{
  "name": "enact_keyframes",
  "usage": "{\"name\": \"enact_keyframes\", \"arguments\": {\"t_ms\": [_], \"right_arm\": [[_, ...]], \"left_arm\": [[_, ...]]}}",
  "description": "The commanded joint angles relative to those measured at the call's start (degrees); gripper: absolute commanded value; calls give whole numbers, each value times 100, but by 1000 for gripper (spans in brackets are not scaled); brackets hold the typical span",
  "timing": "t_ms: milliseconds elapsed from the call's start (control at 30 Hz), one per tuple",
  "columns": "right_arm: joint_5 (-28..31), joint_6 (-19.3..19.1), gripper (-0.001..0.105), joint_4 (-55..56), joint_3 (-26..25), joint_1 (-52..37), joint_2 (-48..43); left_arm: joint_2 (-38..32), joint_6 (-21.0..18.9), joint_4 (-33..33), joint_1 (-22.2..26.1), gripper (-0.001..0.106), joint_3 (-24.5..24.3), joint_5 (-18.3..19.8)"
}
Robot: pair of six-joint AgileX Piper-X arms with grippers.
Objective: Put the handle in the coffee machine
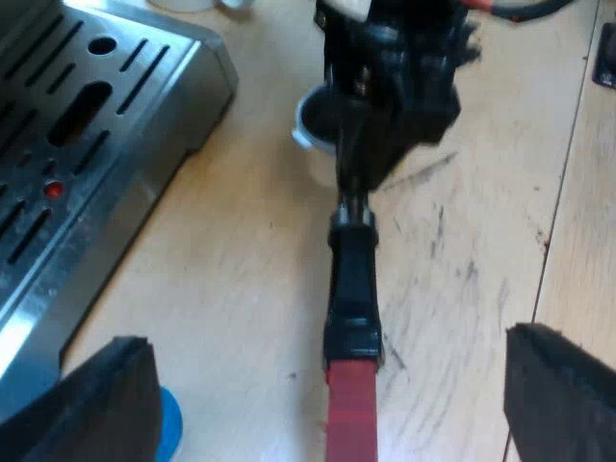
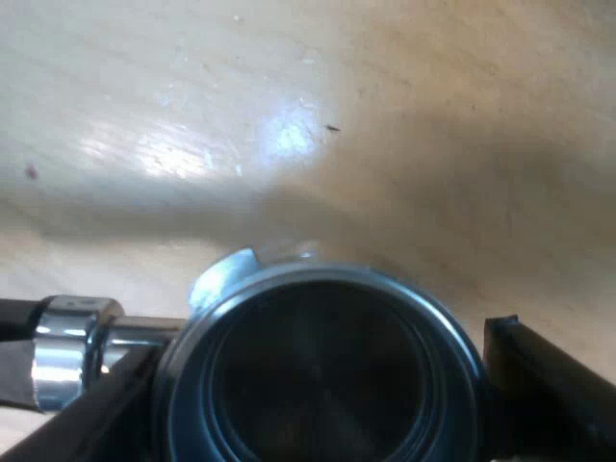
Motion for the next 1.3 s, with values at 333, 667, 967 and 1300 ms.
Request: {"name": "enact_keyframes", "arguments": {"t_ms": [333, 667, 967, 1300], "right_arm": [[-199, 102, 0, 436, -746, -3, -249], [-199, 102, 0, 1016, -1284, -3, -249], [-199, 102, 0, 1018, -1390, -3, -249], [-251, 102, 0, 1018, -1390, -3, -249]], "left_arm": [[748, 128, -408, -1029, 75, -2, -455], [968, 415, -728, -1027, 75, 122, -692], [968, 415, -1062, -1027, 75, 560, -692], [1149, 415, -1406, -1027, 75, 647, -692]]}}
